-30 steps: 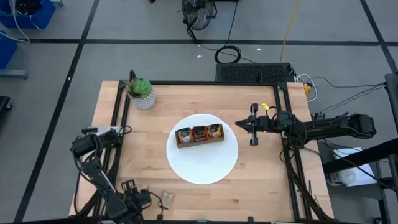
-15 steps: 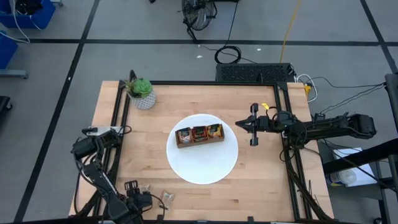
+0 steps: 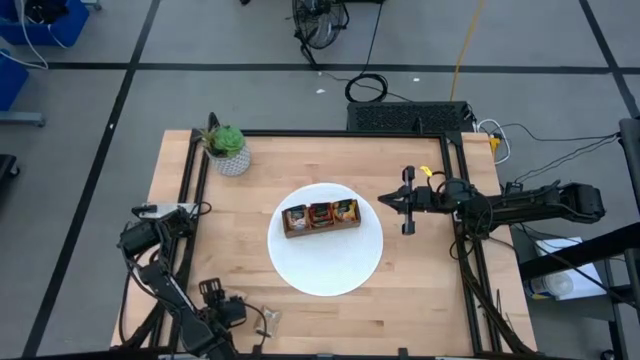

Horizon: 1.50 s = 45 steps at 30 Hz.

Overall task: Pick & Place Tea
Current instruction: Put the brown tea bag into the left section of the wooden organizer

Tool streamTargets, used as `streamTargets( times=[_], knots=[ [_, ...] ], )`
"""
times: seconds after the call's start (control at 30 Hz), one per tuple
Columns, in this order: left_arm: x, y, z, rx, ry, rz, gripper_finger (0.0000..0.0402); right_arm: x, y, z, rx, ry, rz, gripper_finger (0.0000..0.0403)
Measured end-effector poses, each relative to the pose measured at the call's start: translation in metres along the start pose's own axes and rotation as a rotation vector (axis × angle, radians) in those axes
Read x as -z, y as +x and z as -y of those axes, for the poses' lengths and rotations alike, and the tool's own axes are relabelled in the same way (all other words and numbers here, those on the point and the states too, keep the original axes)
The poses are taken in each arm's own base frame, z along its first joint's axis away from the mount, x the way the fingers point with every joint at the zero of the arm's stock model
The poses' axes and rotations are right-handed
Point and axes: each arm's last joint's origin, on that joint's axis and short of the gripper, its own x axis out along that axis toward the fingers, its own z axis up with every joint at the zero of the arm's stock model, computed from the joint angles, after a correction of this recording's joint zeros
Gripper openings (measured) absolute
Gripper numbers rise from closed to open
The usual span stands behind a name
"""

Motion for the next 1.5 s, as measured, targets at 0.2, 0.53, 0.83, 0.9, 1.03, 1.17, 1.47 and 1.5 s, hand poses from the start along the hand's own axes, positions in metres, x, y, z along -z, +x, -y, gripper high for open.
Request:
streamTargets(
  times=[0.2, 0.53, 0.83, 0.9, 1.03, 1.17, 1.47, 1.5],
  knots=[
    [-0.003, 0.0, 0.0, -0.019, 0.01, 0.085, 0.0207, 0.0, 0.0, 0.0, -0.001, 0.001, -0.004, 0.0],
    [-0.007, 0.006, 0.002, -0.076, 0.011, 0.177, 0.0207, 0.001, 0.0, 0.0, -0.001, 0.001, -0.008, 0.0],
    [-0.013, 0.011, -0.007, -0.198, -0.1, 0.252, 0.0207, 0.001, 0.0, 0.0, -0.001, 0.001, -0.007, 0.0],
    [-0.015, 0.011, -0.012, -0.238, -0.1, 0.236, 0.0207, 0.001, 0.0, 0.0, -0.001, 0.001, -0.007, 0.0],
    [-0.021, 0.009, -0.024, -0.339, -0.086, 0.205, 0.0207, 0.001, 0.0, 0.0, -0.001, 0.0, -0.007, 0.0],
    [-0.031, 0.005, -0.044, -0.503, -0.106, 0.202, 0.0207, 0.001, 0.0, 0.0, -0.001, -0.004, -0.007, 0.0],
    [-0.064, 0.01, -0.043, -0.245, -0.231, 0.048, 0.0207, 0.001, 0.0, 0.0, -0.002, 0.0, -0.011, 0.0],
    [-0.065, 0.007, -0.045, -0.21, -0.272, 0.006, 0.0207, 0.001, 0.0, 0.0, -0.002, 0.001, -0.015, 0.0]
  ],
)
